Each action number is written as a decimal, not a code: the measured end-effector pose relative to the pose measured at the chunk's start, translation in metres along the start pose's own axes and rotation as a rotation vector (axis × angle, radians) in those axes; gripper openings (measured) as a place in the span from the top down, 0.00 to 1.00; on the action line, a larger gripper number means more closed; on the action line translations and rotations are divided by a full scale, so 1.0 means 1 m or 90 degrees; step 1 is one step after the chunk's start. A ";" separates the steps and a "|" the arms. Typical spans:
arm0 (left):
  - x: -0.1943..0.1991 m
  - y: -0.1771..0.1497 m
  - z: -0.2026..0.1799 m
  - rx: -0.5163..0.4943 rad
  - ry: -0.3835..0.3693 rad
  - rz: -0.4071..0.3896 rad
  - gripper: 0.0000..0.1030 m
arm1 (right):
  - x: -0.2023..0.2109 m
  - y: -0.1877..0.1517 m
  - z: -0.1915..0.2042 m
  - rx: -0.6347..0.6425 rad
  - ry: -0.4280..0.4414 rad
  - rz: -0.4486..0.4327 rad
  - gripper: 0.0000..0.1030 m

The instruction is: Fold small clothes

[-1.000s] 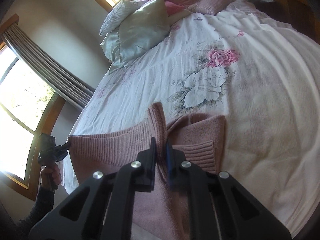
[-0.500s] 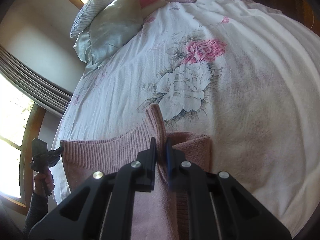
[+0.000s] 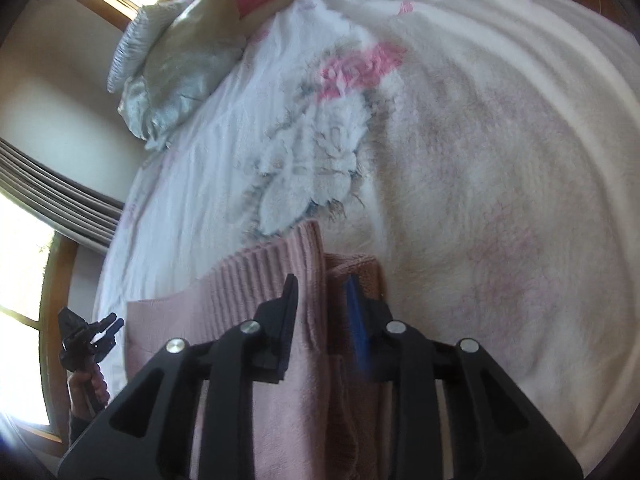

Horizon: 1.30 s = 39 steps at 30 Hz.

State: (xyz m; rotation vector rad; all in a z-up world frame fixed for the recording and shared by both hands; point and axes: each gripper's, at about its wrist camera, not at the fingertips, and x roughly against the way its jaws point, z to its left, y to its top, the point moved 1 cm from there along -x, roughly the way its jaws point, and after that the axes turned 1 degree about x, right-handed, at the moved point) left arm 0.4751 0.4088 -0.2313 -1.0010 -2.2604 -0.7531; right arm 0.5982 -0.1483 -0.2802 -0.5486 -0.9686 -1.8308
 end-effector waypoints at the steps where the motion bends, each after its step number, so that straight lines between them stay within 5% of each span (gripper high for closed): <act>1: 0.010 -0.007 -0.013 -0.023 -0.035 -0.012 0.77 | 0.009 -0.003 0.004 -0.007 0.044 -0.009 0.75; 5: -0.015 -0.041 -0.067 -0.097 -0.220 0.104 0.59 | -0.004 -0.018 0.020 -0.037 0.180 0.038 0.75; 10: -0.077 -0.040 -0.042 -0.062 -0.116 0.150 0.64 | -0.050 -0.022 0.021 -0.053 0.183 0.100 0.78; 12: -0.085 -0.036 -0.023 -0.042 -0.074 0.151 0.94 | -0.060 -0.018 0.006 -0.070 0.157 0.101 0.91; 15: -0.080 -0.033 -0.015 -0.039 -0.068 0.152 0.99 | -0.057 -0.010 -0.009 -0.060 0.104 0.086 0.98; 16: -0.072 -0.033 -0.018 -0.049 -0.063 0.140 0.97 | -0.050 -0.011 -0.008 -0.060 0.099 0.076 0.94; 18: -0.048 -0.038 -0.035 -0.078 -0.082 0.112 0.64 | -0.029 -0.020 0.011 -0.038 0.135 0.064 0.73; 21: -0.018 -0.075 -0.066 -0.120 -0.206 0.123 0.52 | -0.009 -0.062 0.061 0.016 0.240 0.097 0.73; 23: -0.016 -0.107 -0.070 -0.130 -0.241 0.144 0.50 | -0.018 -0.096 0.085 0.040 0.268 0.145 0.73; 26: -0.036 -0.129 -0.037 -0.089 -0.175 0.161 0.51 | -0.048 -0.131 0.092 0.051 0.237 0.201 0.80; 27: -0.041 -0.128 -0.022 -0.074 -0.154 0.161 0.64 | -0.055 -0.135 0.085 0.041 0.225 0.199 0.98; 29: -0.044 -0.126 -0.006 -0.055 -0.135 0.161 0.85 | -0.059 -0.133 0.067 0.011 0.222 0.194 1.00; 30: -0.041 -0.124 -0.003 -0.050 -0.130 0.158 0.85 | -0.055 -0.131 0.062 -0.012 0.226 0.189 1.00; 31: -0.032 -0.123 -0.004 -0.046 -0.126 0.148 0.81 | -0.047 -0.129 0.062 -0.023 0.228 0.177 0.97; 33: -0.006 -0.129 -0.017 -0.056 -0.155 0.122 0.50 | -0.025 -0.134 0.071 -0.022 0.264 0.169 0.75; 36: 0.017 -0.160 -0.043 -0.095 -0.243 0.131 0.43 | -0.010 -0.158 0.086 -0.003 0.310 0.191 0.75; 39: -0.005 -0.199 -0.043 -0.112 -0.215 0.177 0.43 | -0.028 -0.186 0.085 0.003 0.282 0.232 0.80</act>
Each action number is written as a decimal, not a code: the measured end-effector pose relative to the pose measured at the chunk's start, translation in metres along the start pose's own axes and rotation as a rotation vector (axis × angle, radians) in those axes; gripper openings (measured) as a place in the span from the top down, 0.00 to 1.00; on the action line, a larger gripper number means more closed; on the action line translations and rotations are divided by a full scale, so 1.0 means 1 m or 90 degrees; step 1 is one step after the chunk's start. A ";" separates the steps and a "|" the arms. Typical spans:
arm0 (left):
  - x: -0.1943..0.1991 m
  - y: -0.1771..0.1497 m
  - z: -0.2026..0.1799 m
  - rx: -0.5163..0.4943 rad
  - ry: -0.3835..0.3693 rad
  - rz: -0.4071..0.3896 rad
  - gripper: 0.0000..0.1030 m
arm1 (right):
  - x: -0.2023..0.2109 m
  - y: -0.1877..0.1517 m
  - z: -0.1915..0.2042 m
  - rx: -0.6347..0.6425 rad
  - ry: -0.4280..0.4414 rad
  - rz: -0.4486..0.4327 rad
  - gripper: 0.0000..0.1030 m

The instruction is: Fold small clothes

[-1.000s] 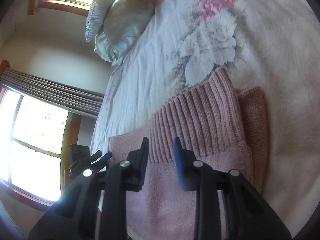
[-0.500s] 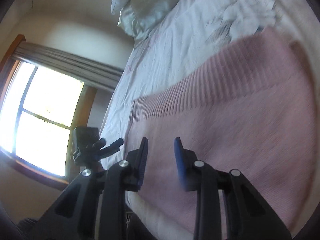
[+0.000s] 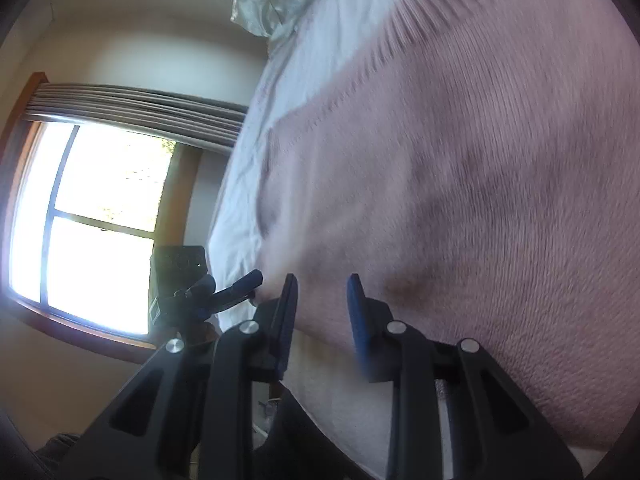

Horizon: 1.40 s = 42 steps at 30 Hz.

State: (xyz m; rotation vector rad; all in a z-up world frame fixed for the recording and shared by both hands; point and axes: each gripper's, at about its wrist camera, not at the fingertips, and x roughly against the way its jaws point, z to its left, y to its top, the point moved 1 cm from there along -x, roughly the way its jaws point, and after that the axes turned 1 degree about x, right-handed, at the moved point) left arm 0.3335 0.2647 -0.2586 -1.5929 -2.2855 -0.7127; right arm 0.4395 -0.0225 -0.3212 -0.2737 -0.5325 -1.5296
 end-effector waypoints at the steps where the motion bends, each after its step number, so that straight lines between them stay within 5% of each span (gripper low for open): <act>1: -0.010 -0.007 0.010 0.009 0.021 0.014 0.43 | -0.007 -0.005 -0.009 -0.009 -0.019 0.003 0.87; 2: -0.017 -0.012 0.022 0.019 0.040 0.016 0.53 | -0.010 -0.009 -0.017 -0.014 -0.041 -0.001 1.00; 3: -0.017 -0.015 0.031 0.022 0.055 0.008 0.67 | -0.008 -0.011 -0.021 -0.014 -0.053 -0.008 1.00; 4: -0.013 -0.016 0.035 0.031 0.055 0.005 0.71 | -0.003 -0.012 -0.019 -0.017 -0.054 -0.014 0.98; 6: -0.002 -0.015 0.024 0.043 0.032 -0.007 0.59 | 0.022 -0.018 -0.002 0.006 -0.045 -0.042 0.73; 9: 0.017 -0.025 -0.011 -0.010 -0.041 -0.021 0.43 | 0.068 -0.034 0.006 0.024 -0.033 -0.091 0.73; 11: 0.013 -0.033 -0.015 -0.028 -0.034 -0.007 0.40 | 0.091 -0.044 -0.019 -0.009 -0.050 -0.112 0.73; 14: -0.003 -0.037 0.027 0.032 0.016 0.014 0.42 | 0.110 -0.051 -0.075 -0.089 -0.086 -0.133 1.00; 15: -0.001 -0.040 0.044 0.064 0.014 0.010 0.61 | 0.117 -0.054 -0.086 -0.109 -0.081 -0.147 1.00; 16: 0.003 -0.041 0.051 0.093 -0.002 0.006 0.65 | 0.126 -0.058 -0.087 -0.118 -0.081 -0.161 1.00; 18: 0.018 -0.043 0.046 0.108 -0.030 0.001 0.44 | 0.144 -0.065 -0.068 -0.089 -0.109 -0.185 0.78; 20: 0.044 -0.041 0.034 0.096 -0.033 -0.008 0.18 | 0.153 -0.073 -0.030 -0.024 -0.182 -0.204 0.72; 22: 0.074 -0.030 0.031 0.094 -0.018 -0.020 0.07 | 0.156 -0.089 0.011 0.072 -0.280 -0.208 0.68; 26: 0.119 0.005 0.046 0.140 0.053 -0.053 0.04 | 0.108 -0.135 0.091 0.277 -0.446 -0.177 0.47; 31: 0.126 0.052 0.071 0.181 0.085 -0.015 0.04 | 0.006 -0.193 0.151 0.503 -0.591 -0.173 0.19; 37: 0.082 0.100 0.089 0.193 0.082 0.029 0.04 | -0.116 -0.200 0.179 0.669 -0.643 -0.133 0.27; 42: 0.048 0.129 0.105 0.188 0.085 0.044 0.04 | -0.173 -0.187 0.182 0.726 -0.666 -0.104 0.32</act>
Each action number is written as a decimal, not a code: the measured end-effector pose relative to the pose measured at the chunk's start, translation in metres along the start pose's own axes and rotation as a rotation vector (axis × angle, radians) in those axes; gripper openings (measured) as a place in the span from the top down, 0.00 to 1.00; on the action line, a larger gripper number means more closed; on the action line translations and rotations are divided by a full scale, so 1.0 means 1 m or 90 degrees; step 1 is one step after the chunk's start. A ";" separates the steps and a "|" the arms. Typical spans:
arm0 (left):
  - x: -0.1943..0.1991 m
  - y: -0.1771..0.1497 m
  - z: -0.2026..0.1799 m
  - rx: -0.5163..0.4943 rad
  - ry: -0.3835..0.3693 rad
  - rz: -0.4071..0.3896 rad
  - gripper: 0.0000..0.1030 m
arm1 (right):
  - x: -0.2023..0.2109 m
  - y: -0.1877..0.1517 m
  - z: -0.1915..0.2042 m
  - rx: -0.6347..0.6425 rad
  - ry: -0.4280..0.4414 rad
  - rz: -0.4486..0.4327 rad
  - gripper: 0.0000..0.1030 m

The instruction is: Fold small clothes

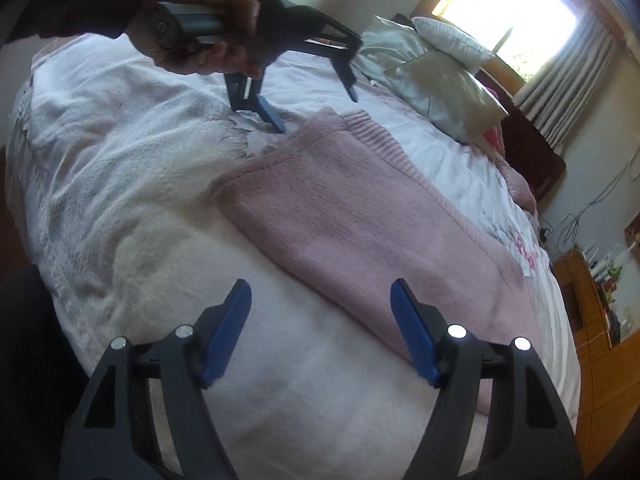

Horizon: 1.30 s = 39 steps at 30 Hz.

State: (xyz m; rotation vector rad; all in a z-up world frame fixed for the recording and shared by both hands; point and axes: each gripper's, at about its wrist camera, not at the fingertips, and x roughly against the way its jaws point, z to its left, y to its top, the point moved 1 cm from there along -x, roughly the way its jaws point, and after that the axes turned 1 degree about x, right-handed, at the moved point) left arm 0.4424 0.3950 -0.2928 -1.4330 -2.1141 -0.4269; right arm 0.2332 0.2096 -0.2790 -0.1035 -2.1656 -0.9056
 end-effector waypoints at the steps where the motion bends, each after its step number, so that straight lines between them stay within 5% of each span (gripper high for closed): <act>1: -0.005 0.005 0.001 0.001 -0.003 0.006 0.04 | -0.007 0.004 0.004 0.012 -0.008 0.000 0.33; 13: -0.042 0.035 -0.022 -0.043 0.008 0.050 0.06 | -0.064 0.041 0.039 0.061 -0.042 0.009 0.48; 15: -0.042 0.037 -0.022 -0.035 0.016 0.048 0.34 | -0.065 0.052 0.043 0.056 -0.041 0.001 0.48; 18: -0.044 0.037 -0.019 -0.027 0.042 0.053 0.55 | -0.066 0.065 0.049 0.048 -0.038 -0.005 0.51; 20: -0.039 0.037 -0.016 -0.019 0.047 0.045 0.63 | -0.069 0.069 0.048 0.036 -0.023 0.008 0.83; 21: -0.035 0.036 -0.018 -0.023 0.050 0.039 0.71 | -0.067 0.069 0.045 0.025 -0.021 0.009 0.87; 39: -0.012 0.010 -0.160 -0.108 0.071 -0.006 0.75 | 0.028 0.078 -0.059 -0.198 -0.007 -0.068 0.90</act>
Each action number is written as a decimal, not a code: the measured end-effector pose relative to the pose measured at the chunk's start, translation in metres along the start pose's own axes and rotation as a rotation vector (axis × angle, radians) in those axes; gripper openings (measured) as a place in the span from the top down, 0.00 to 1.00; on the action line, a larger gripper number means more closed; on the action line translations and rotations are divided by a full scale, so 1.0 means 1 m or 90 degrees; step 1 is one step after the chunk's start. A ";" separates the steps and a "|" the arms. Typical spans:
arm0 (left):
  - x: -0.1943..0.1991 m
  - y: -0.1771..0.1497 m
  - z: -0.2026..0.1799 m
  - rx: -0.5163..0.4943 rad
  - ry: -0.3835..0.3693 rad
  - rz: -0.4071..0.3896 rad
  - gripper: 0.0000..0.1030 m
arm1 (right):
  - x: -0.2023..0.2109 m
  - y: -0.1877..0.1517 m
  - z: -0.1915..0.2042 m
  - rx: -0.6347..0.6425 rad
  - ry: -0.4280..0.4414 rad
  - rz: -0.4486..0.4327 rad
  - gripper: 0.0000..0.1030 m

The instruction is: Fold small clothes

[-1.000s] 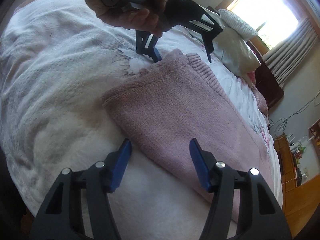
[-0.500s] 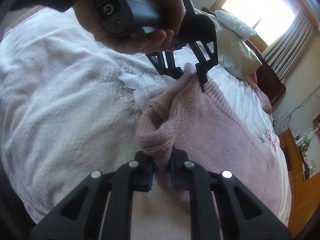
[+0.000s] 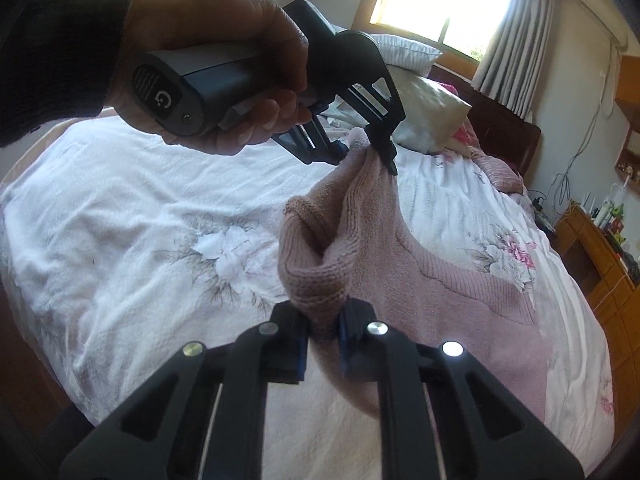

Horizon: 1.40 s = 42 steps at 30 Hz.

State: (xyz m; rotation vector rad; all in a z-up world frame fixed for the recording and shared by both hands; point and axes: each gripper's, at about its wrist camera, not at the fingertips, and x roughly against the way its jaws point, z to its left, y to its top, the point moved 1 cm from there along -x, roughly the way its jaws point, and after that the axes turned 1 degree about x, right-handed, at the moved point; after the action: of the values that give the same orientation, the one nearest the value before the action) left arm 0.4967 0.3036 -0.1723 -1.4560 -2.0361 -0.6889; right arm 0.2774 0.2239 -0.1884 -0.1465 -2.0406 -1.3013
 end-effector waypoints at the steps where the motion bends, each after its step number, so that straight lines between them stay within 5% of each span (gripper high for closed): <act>1: 0.000 0.000 -0.008 -0.005 0.002 -0.001 0.75 | 0.004 0.000 -0.005 -0.008 -0.002 -0.002 0.90; 12: -0.010 -0.003 -0.075 -0.039 0.034 -0.001 0.75 | 0.034 -0.001 -0.062 -0.111 0.006 -0.018 0.90; 42: -0.081 0.003 -0.153 -0.106 0.080 0.059 0.75 | 0.049 -0.023 -0.157 -0.231 -0.016 -0.041 0.90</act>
State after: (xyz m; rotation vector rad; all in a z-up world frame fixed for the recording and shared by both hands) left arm 0.5412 0.1462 -0.1164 -1.5488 -1.8411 -0.9055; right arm 0.3083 0.0694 -0.1370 -0.2634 -1.8244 -1.7086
